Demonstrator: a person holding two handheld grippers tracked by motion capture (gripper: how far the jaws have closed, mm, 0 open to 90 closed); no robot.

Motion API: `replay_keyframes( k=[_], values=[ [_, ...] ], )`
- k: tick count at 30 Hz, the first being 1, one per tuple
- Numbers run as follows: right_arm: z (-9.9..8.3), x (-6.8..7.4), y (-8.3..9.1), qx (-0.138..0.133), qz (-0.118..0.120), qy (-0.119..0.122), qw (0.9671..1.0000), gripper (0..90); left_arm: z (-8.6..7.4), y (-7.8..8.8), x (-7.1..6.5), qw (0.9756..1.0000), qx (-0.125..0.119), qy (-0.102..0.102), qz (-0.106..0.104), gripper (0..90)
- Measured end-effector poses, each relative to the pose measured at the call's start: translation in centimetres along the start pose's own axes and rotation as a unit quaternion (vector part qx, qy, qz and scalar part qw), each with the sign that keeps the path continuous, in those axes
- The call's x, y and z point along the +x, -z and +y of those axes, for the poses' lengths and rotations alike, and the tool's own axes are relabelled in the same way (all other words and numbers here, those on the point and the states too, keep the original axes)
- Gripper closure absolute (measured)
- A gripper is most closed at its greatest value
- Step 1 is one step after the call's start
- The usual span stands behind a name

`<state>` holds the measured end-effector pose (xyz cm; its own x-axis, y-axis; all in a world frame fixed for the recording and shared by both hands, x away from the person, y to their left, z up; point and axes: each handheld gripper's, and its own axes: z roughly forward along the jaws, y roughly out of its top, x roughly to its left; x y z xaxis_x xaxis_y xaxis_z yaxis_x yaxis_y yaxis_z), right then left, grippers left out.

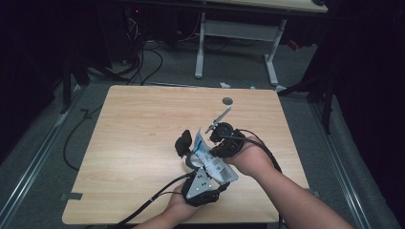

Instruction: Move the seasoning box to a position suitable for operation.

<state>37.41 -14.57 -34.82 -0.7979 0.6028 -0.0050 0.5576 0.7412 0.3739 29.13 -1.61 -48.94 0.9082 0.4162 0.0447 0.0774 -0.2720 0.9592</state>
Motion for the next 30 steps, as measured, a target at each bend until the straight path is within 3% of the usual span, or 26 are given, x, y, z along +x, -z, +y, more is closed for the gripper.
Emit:
replay_keyframes(
  k=[30],
  values=[
    [-1.3, 0.5, 0.3, -0.012, 0.015, -0.019, 0.9996, 89.2, -1.6, 0.3, 0.4, 0.9994, 0.032, -0.009, 0.001, 55.0]
  ],
)
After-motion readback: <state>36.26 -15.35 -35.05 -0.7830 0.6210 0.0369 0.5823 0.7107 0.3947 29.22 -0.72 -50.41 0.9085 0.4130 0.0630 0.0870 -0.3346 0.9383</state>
